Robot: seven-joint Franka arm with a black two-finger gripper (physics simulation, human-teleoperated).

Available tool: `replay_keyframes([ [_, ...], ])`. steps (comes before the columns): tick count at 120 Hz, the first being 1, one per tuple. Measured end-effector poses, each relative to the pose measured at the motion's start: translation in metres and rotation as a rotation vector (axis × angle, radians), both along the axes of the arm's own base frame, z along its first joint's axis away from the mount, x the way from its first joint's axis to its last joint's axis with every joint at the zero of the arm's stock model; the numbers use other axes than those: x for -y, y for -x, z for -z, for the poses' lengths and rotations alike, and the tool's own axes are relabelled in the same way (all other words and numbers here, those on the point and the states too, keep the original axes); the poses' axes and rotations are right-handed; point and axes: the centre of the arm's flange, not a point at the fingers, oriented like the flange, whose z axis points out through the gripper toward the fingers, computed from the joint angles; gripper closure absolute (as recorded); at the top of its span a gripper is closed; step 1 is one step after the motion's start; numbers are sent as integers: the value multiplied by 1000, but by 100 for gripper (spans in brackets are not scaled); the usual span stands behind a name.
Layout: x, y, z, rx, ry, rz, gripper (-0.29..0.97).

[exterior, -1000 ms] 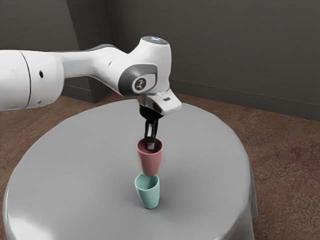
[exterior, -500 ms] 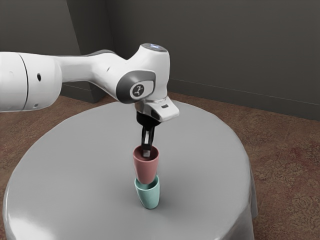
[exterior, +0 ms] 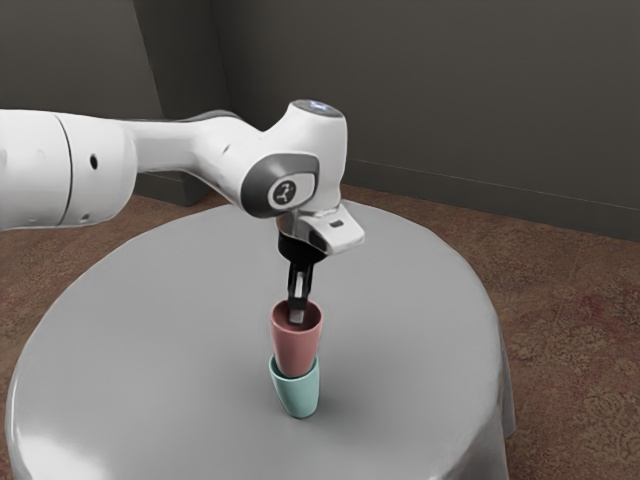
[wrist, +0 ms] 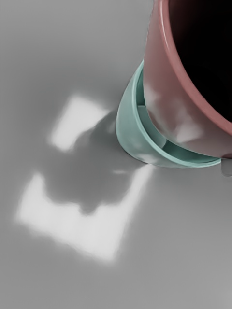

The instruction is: Place the left cup onto the right cup

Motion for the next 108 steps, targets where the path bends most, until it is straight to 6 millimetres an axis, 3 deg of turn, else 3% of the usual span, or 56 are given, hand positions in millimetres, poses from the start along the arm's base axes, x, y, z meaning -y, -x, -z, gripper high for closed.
replay_keyframes([
  [8,0,0,1,0,0,-2,76],
  [30,0,0,0,0,4,-7,37],
  [48,1,0,-1,1,6,-9,18],
  [72,0,1,-6,8,9,-11,7],
  [108,-3,2,-24,35,22,-17,2],
])
